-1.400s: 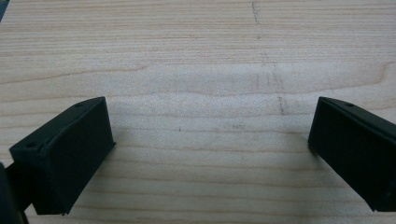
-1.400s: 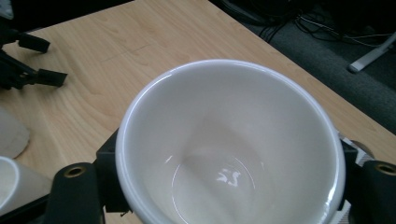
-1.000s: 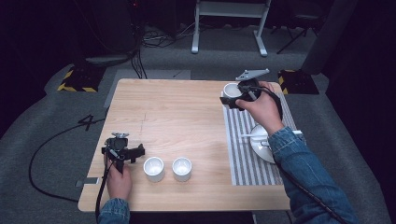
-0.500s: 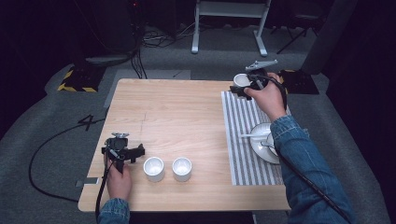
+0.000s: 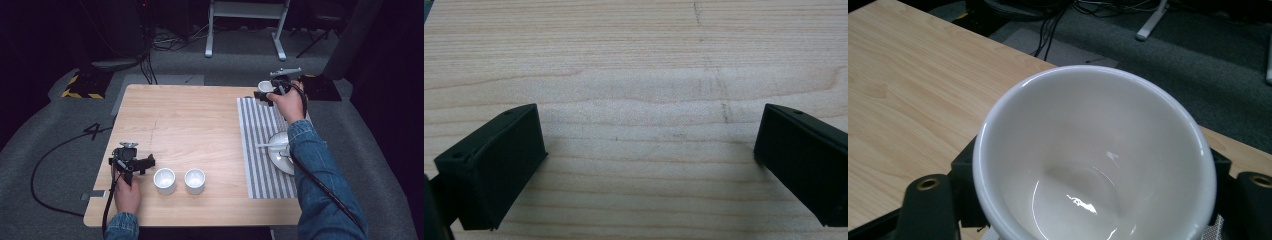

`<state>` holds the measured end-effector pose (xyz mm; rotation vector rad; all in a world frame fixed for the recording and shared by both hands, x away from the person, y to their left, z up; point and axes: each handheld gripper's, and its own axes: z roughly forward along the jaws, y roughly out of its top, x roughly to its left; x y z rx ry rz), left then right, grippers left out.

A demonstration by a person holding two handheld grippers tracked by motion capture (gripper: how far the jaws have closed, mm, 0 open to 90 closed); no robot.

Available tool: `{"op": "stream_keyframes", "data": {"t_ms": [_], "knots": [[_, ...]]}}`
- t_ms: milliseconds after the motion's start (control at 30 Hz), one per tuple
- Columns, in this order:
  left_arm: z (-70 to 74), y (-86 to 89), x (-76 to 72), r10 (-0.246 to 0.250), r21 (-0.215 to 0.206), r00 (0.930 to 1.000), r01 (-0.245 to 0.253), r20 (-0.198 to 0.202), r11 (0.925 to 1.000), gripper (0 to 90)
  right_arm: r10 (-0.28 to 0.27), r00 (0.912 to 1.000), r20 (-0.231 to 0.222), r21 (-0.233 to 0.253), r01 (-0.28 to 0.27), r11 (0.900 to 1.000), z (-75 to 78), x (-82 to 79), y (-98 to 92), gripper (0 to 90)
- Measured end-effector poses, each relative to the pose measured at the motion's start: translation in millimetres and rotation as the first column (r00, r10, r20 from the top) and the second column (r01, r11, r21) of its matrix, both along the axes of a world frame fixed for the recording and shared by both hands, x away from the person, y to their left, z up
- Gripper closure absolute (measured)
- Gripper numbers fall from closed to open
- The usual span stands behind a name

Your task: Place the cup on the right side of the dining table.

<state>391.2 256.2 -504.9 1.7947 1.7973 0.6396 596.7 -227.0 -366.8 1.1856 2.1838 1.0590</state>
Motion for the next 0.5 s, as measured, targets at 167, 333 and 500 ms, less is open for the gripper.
{"op": "stream_keyframes", "data": {"t_ms": [167,333,500], "knots": [[0.0,0.0,0.0,0.000,0.000,1.0000,0.000,0.000,1.0000,0.1,-0.025,0.9996,-0.014,-0.013,0.025,1.000,-16.2,8.9,-5.6,26.9],[0.0,0.0,0.0,0.000,0.000,1.0000,0.000,0.000,1.0000,0.1,-0.038,0.9988,-0.032,-0.030,0.037,0.999,-29.5,15.4,-8.2,26.9],[0.0,0.0,0.0,0.000,0.000,1.0000,0.000,0.001,1.0000,0.1,-0.060,0.9971,-0.045,-0.044,0.058,0.997,-39.7,20.2,-13.8,26.9]]}}
